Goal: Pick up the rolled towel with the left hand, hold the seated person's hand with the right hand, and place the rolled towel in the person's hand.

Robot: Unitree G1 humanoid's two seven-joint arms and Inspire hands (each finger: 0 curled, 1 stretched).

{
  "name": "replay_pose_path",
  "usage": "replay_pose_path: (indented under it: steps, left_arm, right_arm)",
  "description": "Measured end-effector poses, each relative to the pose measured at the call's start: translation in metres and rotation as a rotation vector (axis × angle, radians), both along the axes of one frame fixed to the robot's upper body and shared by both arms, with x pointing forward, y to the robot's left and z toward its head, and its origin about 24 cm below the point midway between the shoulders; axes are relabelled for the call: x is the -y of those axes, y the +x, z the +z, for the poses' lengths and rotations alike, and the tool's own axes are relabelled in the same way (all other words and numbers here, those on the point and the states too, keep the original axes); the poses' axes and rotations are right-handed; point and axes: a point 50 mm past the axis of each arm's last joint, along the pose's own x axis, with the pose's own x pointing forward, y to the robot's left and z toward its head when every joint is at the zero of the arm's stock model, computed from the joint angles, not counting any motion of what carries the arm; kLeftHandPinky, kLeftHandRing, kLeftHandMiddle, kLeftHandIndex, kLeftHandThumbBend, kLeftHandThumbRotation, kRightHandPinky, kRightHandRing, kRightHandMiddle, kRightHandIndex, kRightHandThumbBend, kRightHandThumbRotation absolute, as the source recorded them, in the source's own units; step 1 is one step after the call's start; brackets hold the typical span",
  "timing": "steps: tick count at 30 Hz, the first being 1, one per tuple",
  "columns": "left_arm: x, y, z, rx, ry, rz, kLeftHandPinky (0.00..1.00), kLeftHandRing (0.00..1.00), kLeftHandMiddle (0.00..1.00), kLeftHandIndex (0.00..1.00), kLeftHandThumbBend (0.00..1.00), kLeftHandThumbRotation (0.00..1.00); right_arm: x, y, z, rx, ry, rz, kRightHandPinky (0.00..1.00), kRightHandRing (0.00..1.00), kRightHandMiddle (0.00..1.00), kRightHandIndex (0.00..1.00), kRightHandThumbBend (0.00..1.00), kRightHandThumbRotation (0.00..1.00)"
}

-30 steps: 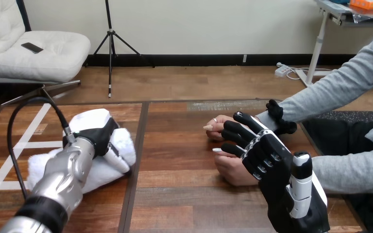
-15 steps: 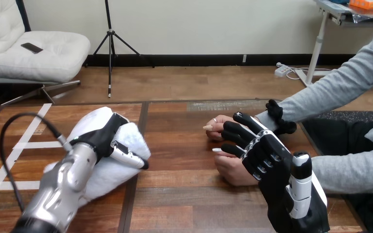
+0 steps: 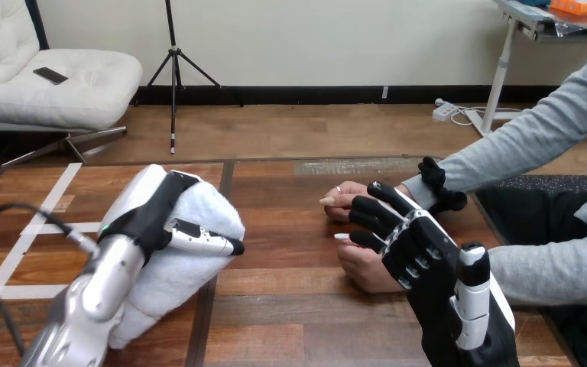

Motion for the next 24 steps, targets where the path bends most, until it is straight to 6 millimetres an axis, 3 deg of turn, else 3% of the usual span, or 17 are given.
replay_pose_path:
  steps: [24]
  left_arm:
    - [0.004, -0.051, 0.015, 0.303, -0.443, 0.002, 0.27, 0.32, 0.38, 0.42, 0.64, 0.00]
  right_arm:
    - [0.001, -0.004, -0.003, -0.021, -0.007, -0.011, 0.87, 0.86, 0.85, 0.87, 0.84, 1.00]
